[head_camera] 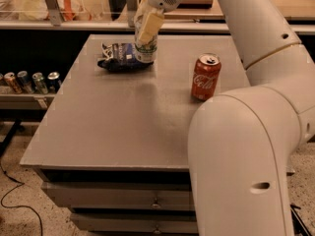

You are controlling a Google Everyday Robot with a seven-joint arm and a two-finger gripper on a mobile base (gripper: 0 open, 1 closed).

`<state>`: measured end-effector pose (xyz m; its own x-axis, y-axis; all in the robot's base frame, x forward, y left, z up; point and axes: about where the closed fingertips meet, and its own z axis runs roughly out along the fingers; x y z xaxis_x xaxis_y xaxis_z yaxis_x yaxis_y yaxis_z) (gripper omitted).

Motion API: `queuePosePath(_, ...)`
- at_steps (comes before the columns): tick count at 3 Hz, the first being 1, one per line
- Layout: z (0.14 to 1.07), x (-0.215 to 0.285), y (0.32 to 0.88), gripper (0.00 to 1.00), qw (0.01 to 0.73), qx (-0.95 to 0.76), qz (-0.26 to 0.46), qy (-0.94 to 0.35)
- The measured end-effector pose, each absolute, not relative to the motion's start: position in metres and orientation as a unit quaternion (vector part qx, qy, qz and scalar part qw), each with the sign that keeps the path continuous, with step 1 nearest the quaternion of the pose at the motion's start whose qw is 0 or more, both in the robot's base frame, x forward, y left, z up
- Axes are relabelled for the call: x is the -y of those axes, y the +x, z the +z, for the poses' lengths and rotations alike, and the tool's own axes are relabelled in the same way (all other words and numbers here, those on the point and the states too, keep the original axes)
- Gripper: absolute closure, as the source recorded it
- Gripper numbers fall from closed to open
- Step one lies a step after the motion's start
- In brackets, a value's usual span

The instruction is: Move 7up can near blue chip bag

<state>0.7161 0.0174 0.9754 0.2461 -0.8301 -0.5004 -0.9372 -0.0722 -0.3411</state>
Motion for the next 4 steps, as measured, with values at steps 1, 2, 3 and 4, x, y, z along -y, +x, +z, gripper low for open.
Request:
queuePosePath(1,0.966,-0.017,0.709,1.0,0.296,-0.612,0.083,-0.729)
queuePosePath(2,0.957,-0.013,0.7,1.0,0.283,-0.619,0.08,-0.729)
queuePosePath(3,0.947,-0.013,0.695,1.0,0.27,-0.624,0.072,-0.729)
queuePosePath(4,0.935,-0.017,0.694,1.0,0.263,-0.626,0.061,-0.731)
